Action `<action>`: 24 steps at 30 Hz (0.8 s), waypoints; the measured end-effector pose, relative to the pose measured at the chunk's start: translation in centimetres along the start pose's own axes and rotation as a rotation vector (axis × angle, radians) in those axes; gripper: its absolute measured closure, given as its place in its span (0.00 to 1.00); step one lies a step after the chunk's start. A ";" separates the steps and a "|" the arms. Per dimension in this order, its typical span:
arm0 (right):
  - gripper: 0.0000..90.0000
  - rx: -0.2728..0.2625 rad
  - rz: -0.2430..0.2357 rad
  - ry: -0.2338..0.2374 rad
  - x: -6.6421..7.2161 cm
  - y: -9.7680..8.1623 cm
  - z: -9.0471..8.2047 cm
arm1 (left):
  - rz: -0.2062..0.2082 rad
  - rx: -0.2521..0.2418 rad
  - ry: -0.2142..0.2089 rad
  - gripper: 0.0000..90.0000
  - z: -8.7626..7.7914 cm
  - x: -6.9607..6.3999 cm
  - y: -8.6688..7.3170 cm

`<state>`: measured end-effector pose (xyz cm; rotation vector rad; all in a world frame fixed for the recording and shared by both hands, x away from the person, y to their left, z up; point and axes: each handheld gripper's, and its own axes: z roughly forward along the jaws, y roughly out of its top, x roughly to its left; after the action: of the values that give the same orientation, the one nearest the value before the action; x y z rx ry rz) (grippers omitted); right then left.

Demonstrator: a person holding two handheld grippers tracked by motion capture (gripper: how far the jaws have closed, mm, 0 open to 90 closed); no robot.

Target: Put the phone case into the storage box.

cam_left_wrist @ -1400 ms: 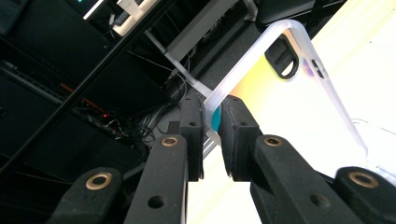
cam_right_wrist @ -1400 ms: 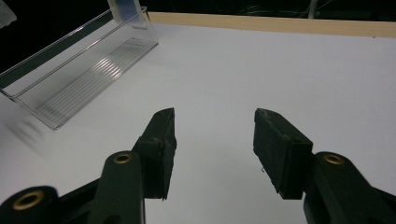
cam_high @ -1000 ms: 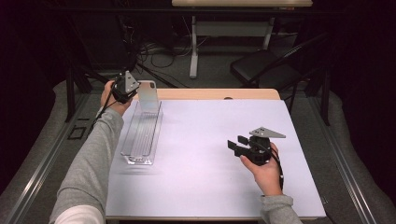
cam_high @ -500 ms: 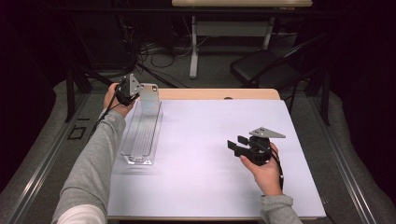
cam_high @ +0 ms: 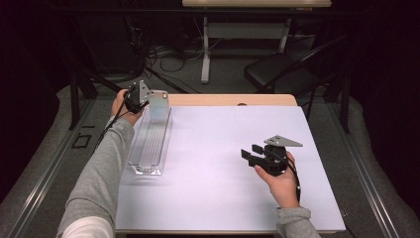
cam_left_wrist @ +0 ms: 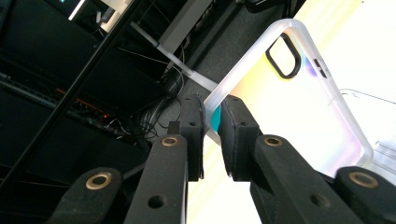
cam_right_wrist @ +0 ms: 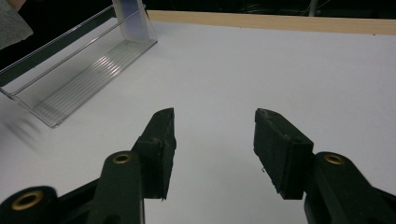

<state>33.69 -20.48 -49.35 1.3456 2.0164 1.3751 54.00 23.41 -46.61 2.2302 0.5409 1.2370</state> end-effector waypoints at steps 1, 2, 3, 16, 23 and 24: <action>0.53 0.000 -0.004 -0.001 0.0 0.0 0.0 | 0.005 0.002 0.002 0.89 0.0 0.0 0.0; 0.53 0.000 -0.002 -0.001 0.0 0.0 0.0 | 0.007 0.001 0.002 0.89 0.0 0.0 0.0; 0.53 0.001 0.002 -0.001 0.0 0.0 0.0 | 0.005 -0.001 0.000 0.89 0.0 0.0 0.0; 0.52 0.001 -0.007 -0.002 0.1 -0.1 0.1 | 0.000 0.028 0.005 0.87 0.1 0.3 -0.5; 0.52 0.002 -0.004 -0.003 0.0 -0.1 0.1 | 0.000 0.036 0.012 0.86 0.1 0.3 -0.7; 0.52 0.002 -0.005 -0.003 0.0 -0.1 0.1 | 0.002 0.037 0.012 0.86 0.1 0.3 -0.8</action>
<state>33.70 -20.40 -49.47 1.3418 2.0179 1.3688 54.20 24.14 -46.98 2.2559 0.5709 1.2512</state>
